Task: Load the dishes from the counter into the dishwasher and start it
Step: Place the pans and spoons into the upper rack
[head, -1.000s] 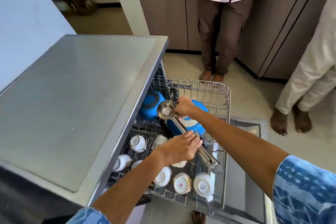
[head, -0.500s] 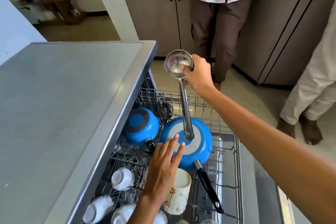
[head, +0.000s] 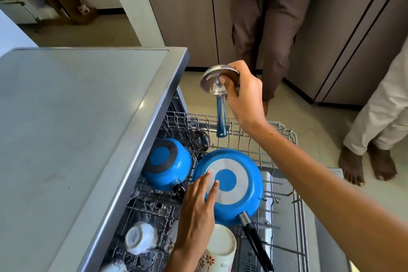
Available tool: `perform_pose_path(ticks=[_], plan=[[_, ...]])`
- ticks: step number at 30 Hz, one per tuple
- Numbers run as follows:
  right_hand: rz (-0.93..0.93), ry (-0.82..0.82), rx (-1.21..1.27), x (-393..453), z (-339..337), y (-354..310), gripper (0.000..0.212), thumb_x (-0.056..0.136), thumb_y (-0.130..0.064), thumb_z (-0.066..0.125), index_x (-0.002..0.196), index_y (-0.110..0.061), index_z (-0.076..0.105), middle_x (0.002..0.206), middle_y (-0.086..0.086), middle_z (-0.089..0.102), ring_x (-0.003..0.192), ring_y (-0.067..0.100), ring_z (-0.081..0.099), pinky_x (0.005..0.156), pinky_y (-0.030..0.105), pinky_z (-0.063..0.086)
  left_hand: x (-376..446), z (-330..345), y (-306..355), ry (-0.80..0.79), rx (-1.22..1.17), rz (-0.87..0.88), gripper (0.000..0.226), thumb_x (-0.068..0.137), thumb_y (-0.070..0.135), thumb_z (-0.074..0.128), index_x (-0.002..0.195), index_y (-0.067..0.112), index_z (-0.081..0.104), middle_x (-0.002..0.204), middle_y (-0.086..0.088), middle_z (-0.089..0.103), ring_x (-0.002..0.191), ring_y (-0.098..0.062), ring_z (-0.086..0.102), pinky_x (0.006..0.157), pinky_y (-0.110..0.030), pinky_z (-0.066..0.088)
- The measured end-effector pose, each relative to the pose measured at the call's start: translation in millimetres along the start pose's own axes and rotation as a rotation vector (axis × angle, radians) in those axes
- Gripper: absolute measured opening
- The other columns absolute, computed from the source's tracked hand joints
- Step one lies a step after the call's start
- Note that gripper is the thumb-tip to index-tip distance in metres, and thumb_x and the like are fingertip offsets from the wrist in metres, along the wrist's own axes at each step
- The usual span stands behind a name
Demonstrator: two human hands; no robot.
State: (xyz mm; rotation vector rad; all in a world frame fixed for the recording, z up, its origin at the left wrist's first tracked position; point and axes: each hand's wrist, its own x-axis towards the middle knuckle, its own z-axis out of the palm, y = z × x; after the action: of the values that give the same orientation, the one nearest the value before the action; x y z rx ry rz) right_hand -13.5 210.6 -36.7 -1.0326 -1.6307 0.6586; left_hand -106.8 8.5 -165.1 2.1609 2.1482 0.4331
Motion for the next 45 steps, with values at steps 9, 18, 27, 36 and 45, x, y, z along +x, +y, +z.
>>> perform_pose_path(ticks=[9,18,27,36,45], plan=[[0.047,-0.140,-0.091,-31.8,18.0,47.6,0.014,0.087,0.003,0.056,0.097,-0.006,0.055,0.082,0.006,0.066,0.073,0.022,0.058,0.067,0.030,0.046,-2.2,8.3,-8.0,0.001,-0.004,-0.046,0.059,0.060,-0.004,0.082,0.115,0.011,0.068,0.132,-0.012,0.056,0.116,-0.028,0.056,0.101,-0.039,0.040],[0.025,-0.096,-0.132,-28.0,6.6,61.0,0.017,0.086,0.004,0.055,0.101,-0.004,0.055,0.087,0.006,0.065,0.077,0.016,0.057,0.068,0.026,0.047,-9.2,18.0,-13.1,0.018,-0.004,-0.067,0.050,0.064,-0.005,0.077,0.111,0.013,0.068,0.131,-0.013,0.057,0.114,-0.030,0.058,0.095,-0.041,0.047],[0.123,-0.213,-0.150,-43.4,8.4,82.6,0.020,0.085,0.007,0.054,0.102,-0.004,0.052,0.088,0.009,0.064,0.077,0.023,0.059,0.070,0.038,0.050,-8.7,15.5,-10.8,-0.009,0.018,-0.095,0.052,0.058,0.000,0.084,0.107,0.013,0.071,0.127,-0.012,0.060,0.112,-0.027,0.059,0.093,-0.041,0.047],[-0.020,-0.564,-0.624,-74.8,17.9,115.8,0.022,0.086,-0.003,0.054,0.105,-0.014,0.058,0.089,0.009,0.068,0.074,0.032,0.062,0.061,0.035,0.051,-8.1,12.7,-11.0,0.013,0.033,-0.117,0.051,0.061,-0.002,0.082,0.108,0.012,0.070,0.127,-0.012,0.060,0.114,-0.028,0.057,0.095,-0.043,0.044],[0.025,-0.746,-0.737,-83.9,32.6,130.5,0.010,0.089,-0.006,0.057,0.099,-0.007,0.059,0.093,0.010,0.065,0.076,0.027,0.061,0.064,0.032,0.048,-17.6,11.8,-11.0,-0.004,-0.004,-0.136,0.051,0.062,-0.003,0.080,0.110,0.013,0.069,0.131,-0.011,0.057,0.119,-0.026,0.050,0.096,-0.043,0.045]])
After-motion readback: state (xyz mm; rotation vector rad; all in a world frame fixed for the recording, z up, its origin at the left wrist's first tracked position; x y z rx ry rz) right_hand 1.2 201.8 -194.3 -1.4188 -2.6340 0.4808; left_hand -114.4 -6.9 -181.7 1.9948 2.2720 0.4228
